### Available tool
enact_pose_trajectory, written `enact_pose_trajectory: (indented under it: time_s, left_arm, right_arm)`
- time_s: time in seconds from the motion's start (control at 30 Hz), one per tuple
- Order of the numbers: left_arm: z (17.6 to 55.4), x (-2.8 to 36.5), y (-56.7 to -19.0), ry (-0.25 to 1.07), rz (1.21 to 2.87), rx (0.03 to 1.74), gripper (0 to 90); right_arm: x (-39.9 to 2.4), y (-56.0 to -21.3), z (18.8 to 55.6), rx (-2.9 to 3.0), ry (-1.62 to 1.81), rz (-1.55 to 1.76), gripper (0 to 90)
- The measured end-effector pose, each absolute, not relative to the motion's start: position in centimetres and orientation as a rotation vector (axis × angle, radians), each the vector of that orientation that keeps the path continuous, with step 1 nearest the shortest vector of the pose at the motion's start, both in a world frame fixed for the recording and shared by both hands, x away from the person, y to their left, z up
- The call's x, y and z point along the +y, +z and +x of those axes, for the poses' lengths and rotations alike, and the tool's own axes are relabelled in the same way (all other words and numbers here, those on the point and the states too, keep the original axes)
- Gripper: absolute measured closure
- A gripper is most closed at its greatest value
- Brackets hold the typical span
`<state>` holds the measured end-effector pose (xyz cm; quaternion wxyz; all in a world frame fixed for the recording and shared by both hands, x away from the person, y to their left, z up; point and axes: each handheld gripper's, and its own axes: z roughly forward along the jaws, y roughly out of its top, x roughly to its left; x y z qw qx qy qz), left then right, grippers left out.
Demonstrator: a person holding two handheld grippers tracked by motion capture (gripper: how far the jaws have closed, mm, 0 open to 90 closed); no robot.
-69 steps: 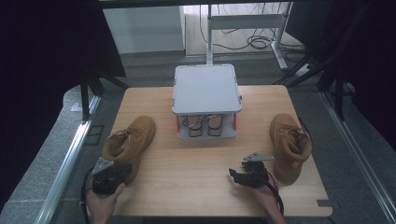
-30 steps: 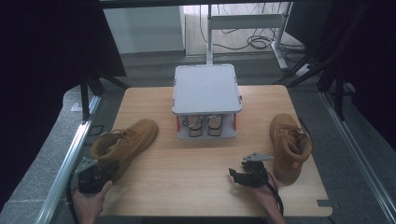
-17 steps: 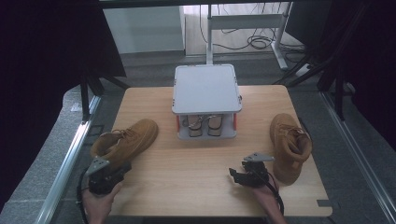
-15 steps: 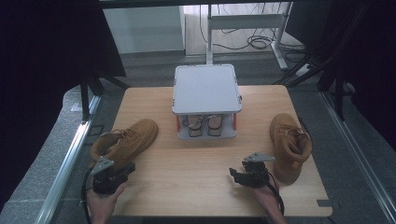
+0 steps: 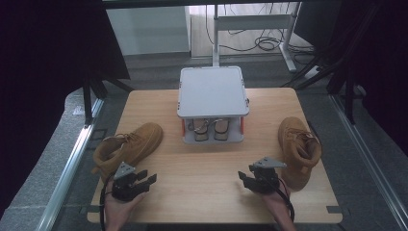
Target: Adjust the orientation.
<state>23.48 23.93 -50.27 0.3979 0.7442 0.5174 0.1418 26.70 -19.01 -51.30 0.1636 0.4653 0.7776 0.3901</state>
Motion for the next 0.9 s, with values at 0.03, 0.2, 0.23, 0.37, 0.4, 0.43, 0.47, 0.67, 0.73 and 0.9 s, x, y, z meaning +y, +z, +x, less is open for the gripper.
enact_pose_trajectory:
  time_s: [0.03, 0.2, 0.23, 0.37, 0.4, 0.43, 0.47, 0.67, 0.73, 0.9]
  left_arm:
    - [23.6, 23.7, -50.5, 0.357, 1.900, 1.307, 53.5]
    - [24.2, 23.0, -50.9, 0.334, 1.928, 1.296, 50.1]
    - [24.2, 23.0, -50.9, 0.334, 1.928, 1.296, 49.1]
    - [24.6, 22.7, -51.1, 0.307, 1.938, 1.287, 45.5]
    - [24.8, 22.6, -51.2, 0.300, 1.940, 1.284, 44.4]
    - [24.9, 22.5, -51.2, 0.295, 1.943, 1.281, 43.5]
    - [24.9, 22.5, -51.2, 0.291, 1.943, 1.280, 43.0]
    - [25.2, 22.2, -51.4, 0.272, 1.960, 1.266, 41.3]
    - [25.3, 22.1, -51.4, 0.259, 1.961, 1.271, 41.1]
    - [25.3, 22.0, -51.5, 0.249, 1.962, 1.277, 40.7]
  right_arm:
    - [-19.0, -51.2, 26.6, 2.221, 1.113, 1.322, 57.2]
    - [-19.3, -51.0, 26.2, 2.207, 1.118, 1.305, 72.7]
    - [-19.5, -50.9, 26.0, 2.205, 1.112, 1.302, 75.6]
    - [-19.8, -50.7, 25.7, 2.198, 1.101, 1.295, 83.7]
    - [-20.0, -50.7, 25.6, 2.201, 1.099, 1.293, 85.6]
    - [-20.1, -50.7, 25.4, 2.202, 1.092, 1.290, 86.8]
    - [-20.3, -50.6, 25.3, 2.201, 1.086, 1.293, 87.7]
    - [-21.8, -50.7, 24.4, 2.157, 1.056, 1.306, 89.4]
    - [-22.8, -50.6, 24.1, 2.132, 1.044, 1.331, 89.5]
    - [-24.4, -50.5, 23.6, 2.111, 1.028, 1.358, 89.6]
